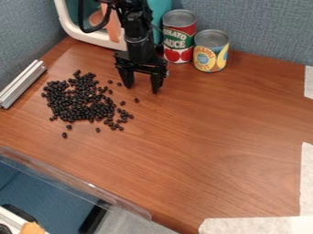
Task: Sweep into pile
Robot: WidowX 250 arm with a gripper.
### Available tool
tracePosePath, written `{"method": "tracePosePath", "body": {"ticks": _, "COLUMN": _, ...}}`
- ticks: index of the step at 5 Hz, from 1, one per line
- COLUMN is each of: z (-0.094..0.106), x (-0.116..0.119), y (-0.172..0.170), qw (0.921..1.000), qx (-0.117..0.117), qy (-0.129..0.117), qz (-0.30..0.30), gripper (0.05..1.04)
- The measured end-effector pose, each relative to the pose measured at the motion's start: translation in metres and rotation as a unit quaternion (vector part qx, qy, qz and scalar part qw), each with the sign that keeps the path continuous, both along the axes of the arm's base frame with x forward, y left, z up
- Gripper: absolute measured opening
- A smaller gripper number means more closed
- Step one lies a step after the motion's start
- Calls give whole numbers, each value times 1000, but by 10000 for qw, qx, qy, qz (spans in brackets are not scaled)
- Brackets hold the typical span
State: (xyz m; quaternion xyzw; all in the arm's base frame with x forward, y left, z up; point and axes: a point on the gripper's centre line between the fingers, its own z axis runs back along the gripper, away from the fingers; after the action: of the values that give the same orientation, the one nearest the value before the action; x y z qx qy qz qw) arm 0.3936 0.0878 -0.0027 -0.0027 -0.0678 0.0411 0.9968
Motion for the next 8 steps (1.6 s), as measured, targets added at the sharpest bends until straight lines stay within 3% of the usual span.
{"method": "tracePosePath", "body": {"ticks": 1, "z": -5, "x": -1, "y": 0, "qw": 10000, "qx": -12, "qy": 69, "qz": 18, "gripper": 1000}}
{"method": "tracePosePath", "body": {"ticks": 2, "z": -3, "x": -7, "y": 4, "qw": 9995, "qx": 68, "qy": 318, "qz": 39, "gripper": 999}}
{"method": "tracePosePath", "body": {"ticks": 3, "z": 31, "x": -6, "y": 11, "qw": 9995, "qx": 286, "qy": 100, "qz": 11, "gripper": 999}}
{"method": "tracePosePath", "body": {"ticks": 4, "z": 67, "x": -17, "y": 33, "qw": 9985, "qx": 532, "qy": -113, "qz": 81, "gripper": 999}}
{"method": "tracePosePath", "body": {"ticks": 5, "z": 91, "x": -40, "y": 55, "qw": 9972, "qx": 633, "qy": -300, "qz": 255, "gripper": 999}}
{"method": "tracePosePath", "body": {"ticks": 6, "z": 95, "x": -65, "y": 83, "qw": 9971, "qx": 478, "qy": -448, "qz": 382, "gripper": 999}}
{"method": "tracePosePath", "body": {"ticks": 7, "z": 94, "x": -87, "y": 120, "qw": 9960, "qx": 493, "qy": -443, "qz": 598, "gripper": 999}}
{"method": "tracePosePath", "body": {"ticks": 8, "z": 82, "x": -108, "y": 148, "qw": 9957, "qx": 439, "qy": -442, "qz": 687, "gripper": 999}}
